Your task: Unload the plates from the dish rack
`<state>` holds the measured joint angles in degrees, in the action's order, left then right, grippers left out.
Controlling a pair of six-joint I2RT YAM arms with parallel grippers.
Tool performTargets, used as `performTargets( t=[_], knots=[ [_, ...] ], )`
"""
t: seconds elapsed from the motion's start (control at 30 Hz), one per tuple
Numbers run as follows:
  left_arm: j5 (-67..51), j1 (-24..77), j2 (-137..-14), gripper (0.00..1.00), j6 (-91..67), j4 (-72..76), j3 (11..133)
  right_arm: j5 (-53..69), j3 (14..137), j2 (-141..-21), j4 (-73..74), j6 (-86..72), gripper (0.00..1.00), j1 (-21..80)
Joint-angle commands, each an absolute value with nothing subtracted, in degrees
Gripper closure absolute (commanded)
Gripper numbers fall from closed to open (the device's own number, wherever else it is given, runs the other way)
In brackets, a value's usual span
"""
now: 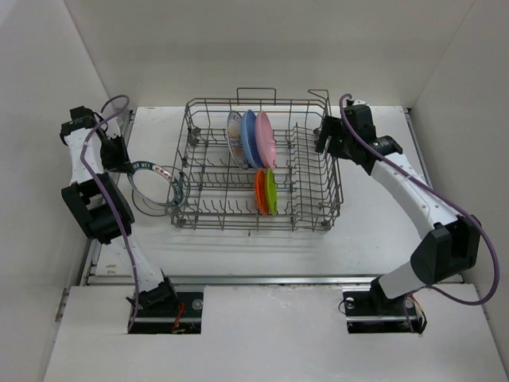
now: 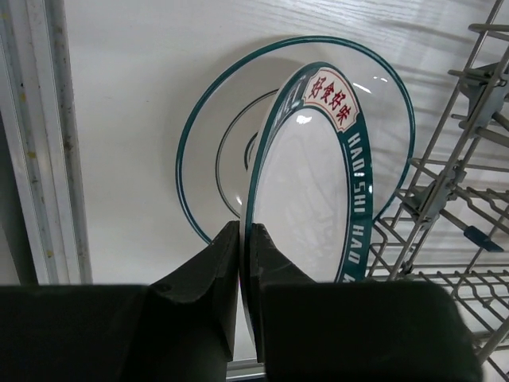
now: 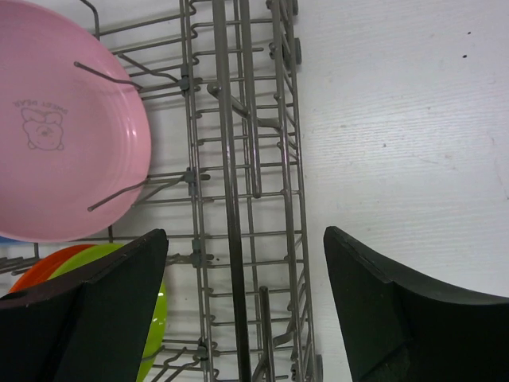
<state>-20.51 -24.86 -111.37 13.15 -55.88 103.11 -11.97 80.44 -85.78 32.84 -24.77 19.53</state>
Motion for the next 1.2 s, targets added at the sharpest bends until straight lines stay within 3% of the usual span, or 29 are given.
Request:
performTargets(
  t=[0.0,0.03,0.07,0.17,0.27,0.6,0.87,0.97,1.1,1.17],
  knots=[
    [-22.07,-25.14,-110.91,1.00,15.38,-57.74,102.40,-10.11,80.07,-85.96,28.92,-23.55,0.15,19.34],
    [-21.54,-25.14,-111.61,0.98,16.08,-57.74,102.39,-9.50,79.37,-85.96,28.92,-22.95,0.15,19.34],
    [-21.53,-25.14,-112.32,0.85,16.69,-58.53,102.39,-9.49,79.37,-85.96,28.31,-22.94,0.16,19.34],
    [-20.13,-25.14,-115.22,0.68,18.62,-61.17,103.62,-8.18,78.75,-86.57,27.77,-22.32,0.19,19.34],
    [-20.13,-25.14,-115.84,0.57,21.61,-61.79,103.01,-7.65,78.75,-87.10,27.25,-22.32,0.20,19.34],
    [-20.65,-25.14,-118.74,0.49,25.05,-65.57,105.64,-7.65,80.33,-89.91,27.77,-21.80,0.37,19.34],
    [-19.60,-23.12,-116.89,0.33,24.43,-66.09,105.64,-13.27,83.85,-93.16,29.44,-20.22,0.68,19.34],
    [-18.11,-21.45,-115.76,0.31,25.05,-66.09,105.64,-14.85,86.30,-94.30,29.44,-18.38,0.76,19.34],
    [-14.95,-20.92,-114.61,0.29,23.82,-64.87,104.42,-18.89,87.71,-94.31,30.06,-16.79,0.97,19.34],
    [-14.07,-20.92,-113.91,0.28,23.82,-64.86,104.41,-18.90,87.71,-94.31,30.06,-15.30,1.00,18.29]
  ],
)
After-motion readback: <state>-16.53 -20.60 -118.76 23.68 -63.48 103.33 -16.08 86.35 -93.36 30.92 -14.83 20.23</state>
